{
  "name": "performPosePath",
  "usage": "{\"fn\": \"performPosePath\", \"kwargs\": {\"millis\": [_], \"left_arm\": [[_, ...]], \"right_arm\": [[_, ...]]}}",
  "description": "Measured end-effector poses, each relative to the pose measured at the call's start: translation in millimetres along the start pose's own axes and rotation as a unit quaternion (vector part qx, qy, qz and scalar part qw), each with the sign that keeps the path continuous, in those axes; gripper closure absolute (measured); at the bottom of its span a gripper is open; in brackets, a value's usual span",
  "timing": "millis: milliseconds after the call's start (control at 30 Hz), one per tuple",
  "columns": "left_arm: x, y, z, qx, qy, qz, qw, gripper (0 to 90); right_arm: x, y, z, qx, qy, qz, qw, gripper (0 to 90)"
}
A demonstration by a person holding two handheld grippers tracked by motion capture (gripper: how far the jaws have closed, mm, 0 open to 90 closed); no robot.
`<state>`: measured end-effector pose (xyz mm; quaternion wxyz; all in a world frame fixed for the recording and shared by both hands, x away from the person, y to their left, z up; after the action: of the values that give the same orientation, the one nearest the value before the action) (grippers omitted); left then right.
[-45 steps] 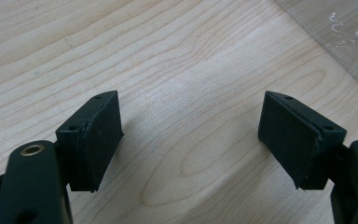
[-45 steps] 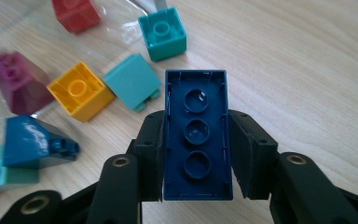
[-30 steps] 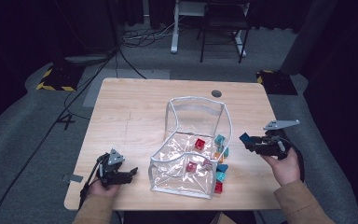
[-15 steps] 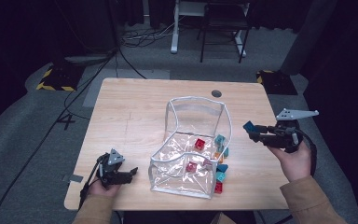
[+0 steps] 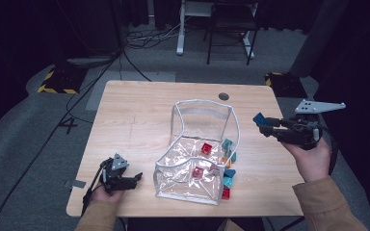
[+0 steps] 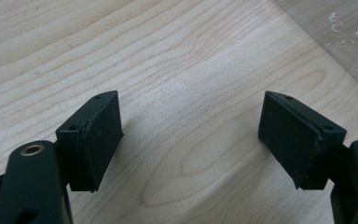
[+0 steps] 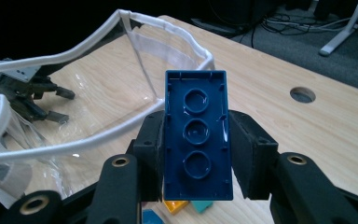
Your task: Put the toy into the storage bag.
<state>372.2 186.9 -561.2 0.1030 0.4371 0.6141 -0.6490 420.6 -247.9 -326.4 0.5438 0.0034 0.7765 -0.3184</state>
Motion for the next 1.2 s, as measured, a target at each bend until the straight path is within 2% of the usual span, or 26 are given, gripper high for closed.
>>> {"fn": "performPosePath", "kwargs": {"millis": [333,600,967,1200], "left_arm": [[0.0,0.0,0.0,0.0,0.0,0.0,1.0,21.8],[0.0,0.0,0.0,0.0,0.0,0.0,1.0,21.8],[0.1,-0.1,-0.1,0.001,0.001,-0.001,1.0,21.7],[0.1,-0.1,-0.1,0.001,0.001,-0.001,1.0,21.7]], "right_arm": [[-29.5,15.9,-19.4,-0.018,-0.025,-0.006,0.9995,58.3],[-48.7,37.8,-32.7,-0.035,-0.045,-0.021,0.9982,58.3],[-64.9,71.1,-49.2,-0.063,-0.058,-0.04,0.9955,58.3],[-69.9,94.7,-52.2,-0.07,-0.059,-0.06,0.994,58.3]]}}
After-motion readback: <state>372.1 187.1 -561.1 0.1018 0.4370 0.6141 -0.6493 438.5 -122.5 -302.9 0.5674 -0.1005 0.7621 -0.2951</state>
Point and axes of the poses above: each handheld gripper's, and its own axes: y roughly forward along the jaws, x roughly out of its underside, z roughly to its right, the point moved 8 cm from there along y, roughly forward along the jaws, and after that the axes turned 13 degrees about -x, right-handed, at the moved point
